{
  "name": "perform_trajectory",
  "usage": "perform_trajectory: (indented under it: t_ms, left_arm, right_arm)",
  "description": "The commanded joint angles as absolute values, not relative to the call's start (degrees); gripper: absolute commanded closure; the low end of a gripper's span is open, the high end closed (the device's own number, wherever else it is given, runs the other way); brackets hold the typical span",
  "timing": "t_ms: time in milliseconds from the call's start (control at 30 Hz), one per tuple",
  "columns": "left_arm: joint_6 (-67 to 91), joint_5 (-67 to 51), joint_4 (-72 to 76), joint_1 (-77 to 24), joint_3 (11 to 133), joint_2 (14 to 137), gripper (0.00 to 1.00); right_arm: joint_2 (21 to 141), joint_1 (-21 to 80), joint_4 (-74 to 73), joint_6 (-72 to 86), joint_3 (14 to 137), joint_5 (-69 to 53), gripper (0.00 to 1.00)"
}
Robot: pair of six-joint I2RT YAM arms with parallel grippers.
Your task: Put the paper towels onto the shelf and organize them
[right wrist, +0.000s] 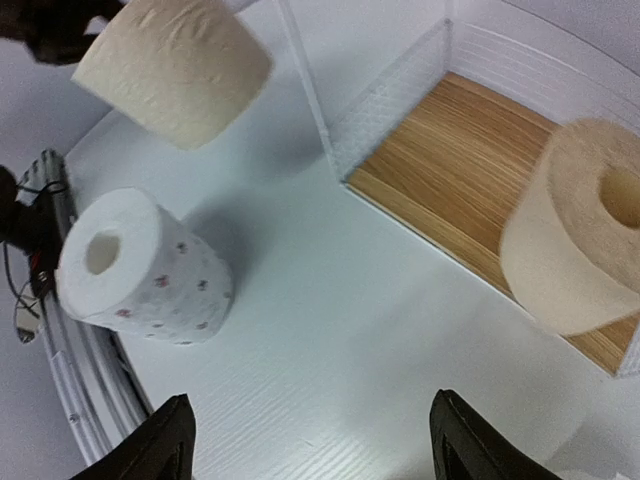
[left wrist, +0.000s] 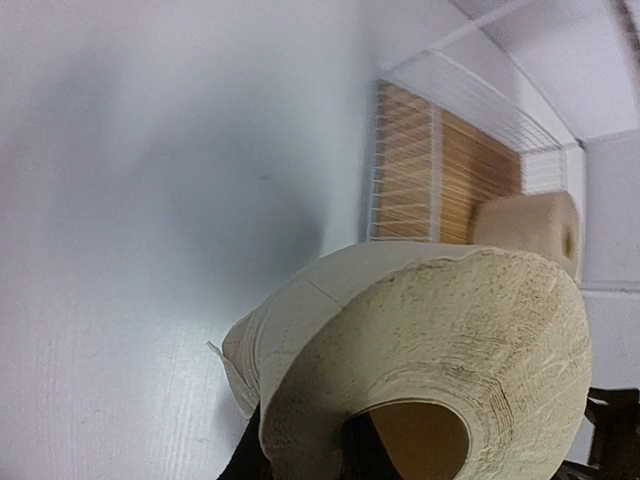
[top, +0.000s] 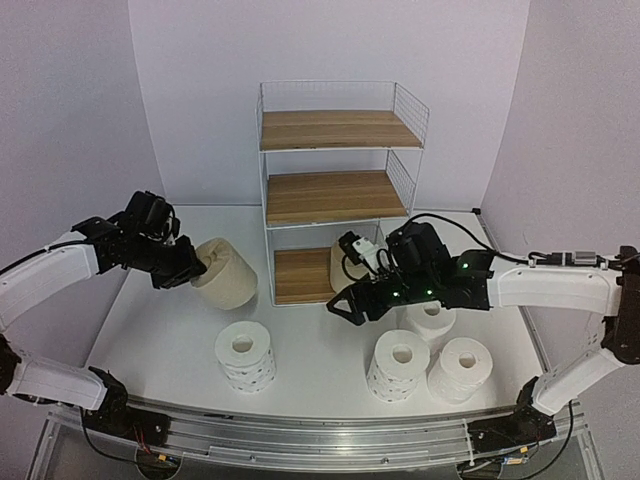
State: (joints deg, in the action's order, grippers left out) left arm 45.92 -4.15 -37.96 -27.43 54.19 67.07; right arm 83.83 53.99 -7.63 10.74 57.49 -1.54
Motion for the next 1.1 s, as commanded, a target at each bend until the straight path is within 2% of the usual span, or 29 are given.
perform_trajectory:
  t_ms: [0,233,400,533,1067]
  left_arm:
    - [34.4,-20.2,-37.7,-28.5,61.4,66.7,1.0]
    - [31.8,-25.6,-38.9,-35.0,66.9,72.5,1.0]
    - [32.1,-22.6,-40.3,-42.9,71.4,77.4,1.0]
    - [33.0,-21.6,-38.6,-45.7,72.8,79.6,1.0]
    - [31.9,-24.8,-34.6,-48.0,72.3,81.3,1.0]
  right_arm:
    - [84.3,58.3,-6.5,-2.9,63.0,-11.4,0.2]
    - [84.5,60.7,-6.4,-10.1,66.4,-12.7,0.18]
    - [84.1,60.7,-6.4,-9.3,66.6,-10.5,0.16]
    - [85.6,60.6,-6.3,-6.9,67.2,-11.0,0.05]
    - [89.8,60.7,-4.1,-3.6,68.1,-9.7,0.02]
